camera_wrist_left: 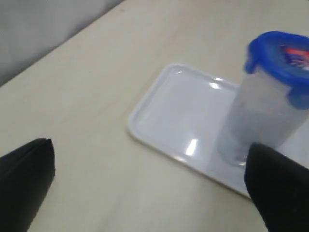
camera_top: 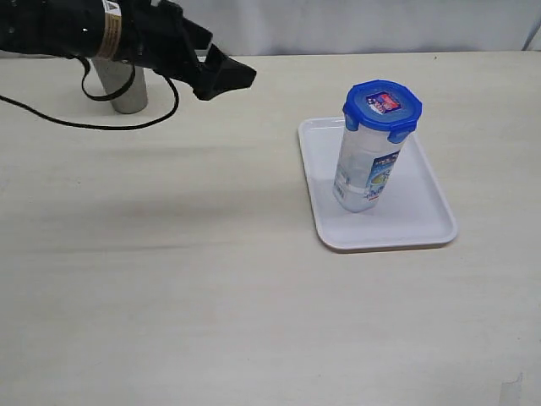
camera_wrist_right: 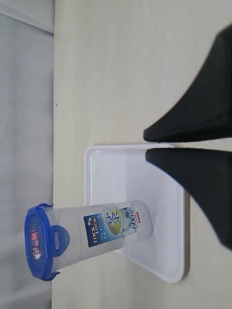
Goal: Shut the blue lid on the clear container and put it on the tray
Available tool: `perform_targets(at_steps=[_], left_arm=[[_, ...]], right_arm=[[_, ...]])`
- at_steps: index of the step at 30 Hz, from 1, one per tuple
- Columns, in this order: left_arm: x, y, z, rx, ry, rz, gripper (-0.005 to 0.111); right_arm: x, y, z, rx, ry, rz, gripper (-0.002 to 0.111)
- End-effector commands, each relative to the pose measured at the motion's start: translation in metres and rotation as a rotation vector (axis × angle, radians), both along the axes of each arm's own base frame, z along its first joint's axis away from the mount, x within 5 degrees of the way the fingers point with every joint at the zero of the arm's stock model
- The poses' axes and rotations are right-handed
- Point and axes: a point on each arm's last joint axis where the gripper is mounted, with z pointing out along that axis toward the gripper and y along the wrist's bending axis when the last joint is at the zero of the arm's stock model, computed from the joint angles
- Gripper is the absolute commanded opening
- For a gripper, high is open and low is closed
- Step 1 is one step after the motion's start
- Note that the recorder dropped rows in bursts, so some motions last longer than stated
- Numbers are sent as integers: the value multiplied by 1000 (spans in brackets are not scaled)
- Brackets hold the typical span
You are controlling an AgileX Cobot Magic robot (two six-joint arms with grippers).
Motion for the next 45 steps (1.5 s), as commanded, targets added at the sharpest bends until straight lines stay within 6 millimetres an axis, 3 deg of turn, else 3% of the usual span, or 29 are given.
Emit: perform_targets(at_steps=[1,10,16,24,33,45], left_arm=[[-17,40,17,169,-129,343,104],[-60,90,49,326,-298,695,104],[-90,93,70,261,-340,660,104],[-139,101,120,82,-452,656,104],[-191,116,158,-41,-592,691,104],[-223,125,181,-115,-693,703,104]], right_arm=[[0,-1,0,-12,-4,-4,4],[0,-1,0,-12,-4,-4,4],[0,-1,0,-12,-4,-4,4],[0,-1,0,-12,-4,-4,4],[0,-1,0,-12,-4,-4,4],[0,-1,0,-12,-4,-4,4]])
